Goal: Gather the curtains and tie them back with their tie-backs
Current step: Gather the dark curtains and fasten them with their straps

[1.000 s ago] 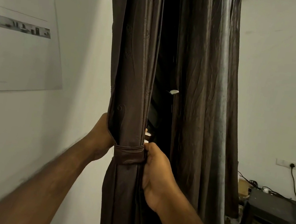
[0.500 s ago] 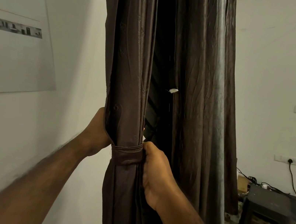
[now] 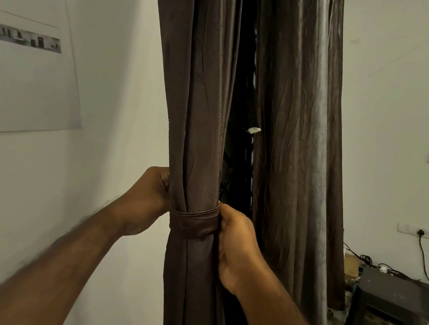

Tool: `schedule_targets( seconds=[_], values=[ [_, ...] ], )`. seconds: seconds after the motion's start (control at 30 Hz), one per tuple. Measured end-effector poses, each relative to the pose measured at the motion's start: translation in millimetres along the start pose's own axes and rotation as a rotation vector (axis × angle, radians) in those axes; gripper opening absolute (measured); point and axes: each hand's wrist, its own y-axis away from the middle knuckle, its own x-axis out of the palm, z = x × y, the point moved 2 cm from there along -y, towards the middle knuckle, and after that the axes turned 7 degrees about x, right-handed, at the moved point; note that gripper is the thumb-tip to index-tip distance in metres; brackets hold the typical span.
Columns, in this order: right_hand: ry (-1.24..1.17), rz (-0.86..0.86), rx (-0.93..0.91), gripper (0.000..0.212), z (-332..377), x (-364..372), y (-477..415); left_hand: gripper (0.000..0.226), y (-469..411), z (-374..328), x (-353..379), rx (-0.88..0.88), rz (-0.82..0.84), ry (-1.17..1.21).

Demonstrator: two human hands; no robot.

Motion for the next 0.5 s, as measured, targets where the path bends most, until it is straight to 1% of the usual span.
schedule_targets(
  seconds=[0.13, 0.2, 0.23, 0.27, 0.33, 0.37, 0.4, 0.43, 0.47, 0.5],
  values=[
    [0.022, 0.072, 0.049, 0.039, 1.8, -9.6, -6.4, 0.03, -0.4, 2.7, 7.3, 0.009, -0.048, -0.029],
    [0.083, 0.054, 0.026, 0.039, 3.5, -13.2, -6.9, 0.044, -3.1, 2.3, 11.9, 0.011, -0.025, -0.004],
    [0.145, 0.001, -0.016, 0.039, 4.0, -14.6, -6.0, 0.052, -4.6, 1.2, 13.9, 0.003, -0.007, 0.022],
    [0.209, -0.088, -0.091, 0.034, 3.6, -15.5, -4.4, 0.052, -6.1, 1.5, 15.3, -0.01, 0.004, 0.075],
    [0.261, -0.28, -0.316, 0.017, 2.0, -17.4, 0.4, 0.028, -8.9, 4.0, 17.0, -0.022, 0.001, 0.153],
    [0.275, -0.351, -0.437, 0.018, 0.8, -18.1, 2.7, 0.031, -8.9, 6.2, 16.0, -0.042, -0.019, 0.162],
    [0.302, -0.395, -0.551, 0.019, -0.6, -17.8, 2.8, 0.036, -9.3, 7.7, 15.6, -0.052, -0.037, 0.161],
    [0.324, -0.419, -0.644, 0.017, -2.1, -16.6, 3.3, 0.037, -8.1, 6.2, 16.7, -0.031, -0.041, 0.155],
    [0.326, -0.429, -0.711, 0.013, -2.7, -15.9, 3.2, 0.037, -8.0, 6.0, 17.8, -0.012, -0.041, 0.16],
    [0.324, -0.43, -0.761, 0.011, -3.1, -15.5, 2.1, 0.045, -7.6, 7.6, 18.1, -0.004, -0.028, 0.168]
  ],
)
